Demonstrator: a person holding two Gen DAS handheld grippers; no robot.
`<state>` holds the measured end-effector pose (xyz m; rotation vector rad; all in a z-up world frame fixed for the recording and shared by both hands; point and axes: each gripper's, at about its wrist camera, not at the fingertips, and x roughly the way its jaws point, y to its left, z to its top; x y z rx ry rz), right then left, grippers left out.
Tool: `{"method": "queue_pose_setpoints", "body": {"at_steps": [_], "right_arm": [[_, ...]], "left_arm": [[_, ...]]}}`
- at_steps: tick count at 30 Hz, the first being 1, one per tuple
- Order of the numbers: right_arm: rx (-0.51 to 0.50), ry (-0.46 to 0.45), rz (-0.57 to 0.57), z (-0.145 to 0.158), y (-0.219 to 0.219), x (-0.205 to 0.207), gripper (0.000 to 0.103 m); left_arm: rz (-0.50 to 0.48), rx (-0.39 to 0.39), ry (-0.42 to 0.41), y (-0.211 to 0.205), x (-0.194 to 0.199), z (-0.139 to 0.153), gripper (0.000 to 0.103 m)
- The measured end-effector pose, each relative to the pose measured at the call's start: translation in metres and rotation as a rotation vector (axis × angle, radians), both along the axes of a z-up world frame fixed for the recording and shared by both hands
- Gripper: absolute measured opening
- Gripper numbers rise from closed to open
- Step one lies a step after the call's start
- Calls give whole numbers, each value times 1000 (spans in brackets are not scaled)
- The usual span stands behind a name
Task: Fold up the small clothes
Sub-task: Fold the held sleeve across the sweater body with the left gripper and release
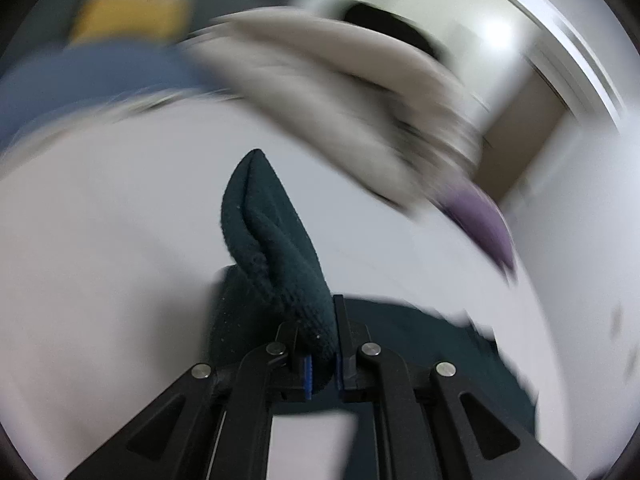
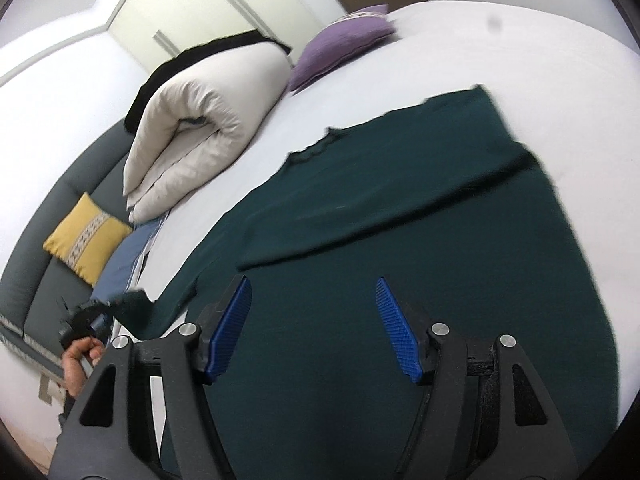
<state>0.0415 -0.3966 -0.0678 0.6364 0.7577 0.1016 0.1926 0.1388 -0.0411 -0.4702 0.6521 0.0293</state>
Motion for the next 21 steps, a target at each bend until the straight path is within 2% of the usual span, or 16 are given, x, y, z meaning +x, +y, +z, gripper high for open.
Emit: {"method": "queue_pose_setpoints", "body": {"at_steps": [3, 5, 7, 8, 9, 10, 11, 12, 14, 18, 21], "right_arm": [[19, 2, -50, -6, -23, -12, 63], [38, 5, -86, -11, -41, -21, 63], [48, 13, -112, -16, -53, -26, 63], [48, 23, -119, -19, -59, -28, 63], [47, 33, -121, -21, -62, -28, 64], [47, 44, -121, -24, -66, -28, 64], [48, 48, -120, -25, -69, -28, 64], [45, 52, -120, -26, -70, -26, 69], [40, 60, -113, -28, -69, -19, 73], [62, 56, -33, -26, -49, 18, 73], [78, 66, 64, -28, -17, 62, 73]], "left_arm": [[-216, 154, -23, -118, 9, 3, 9], [-347, 248, -1, -193, 11, -17, 12], [-443, 295, 55, -239, 12, -42, 31], [-505, 306, 115, -263, 10, -61, 51], [-528, 305, 144, -271, 9, -70, 60], [-533, 299, 157, -275, 6, -75, 62], [-526, 281, 157, -271, 1, -76, 70], [-519, 270, 154, -266, -4, -75, 85], [-503, 250, 130, -248, -15, -65, 95], [-514, 197, 103, -214, -41, -56, 97], [-448, 130, 82, -174, -49, -52, 95]]}}
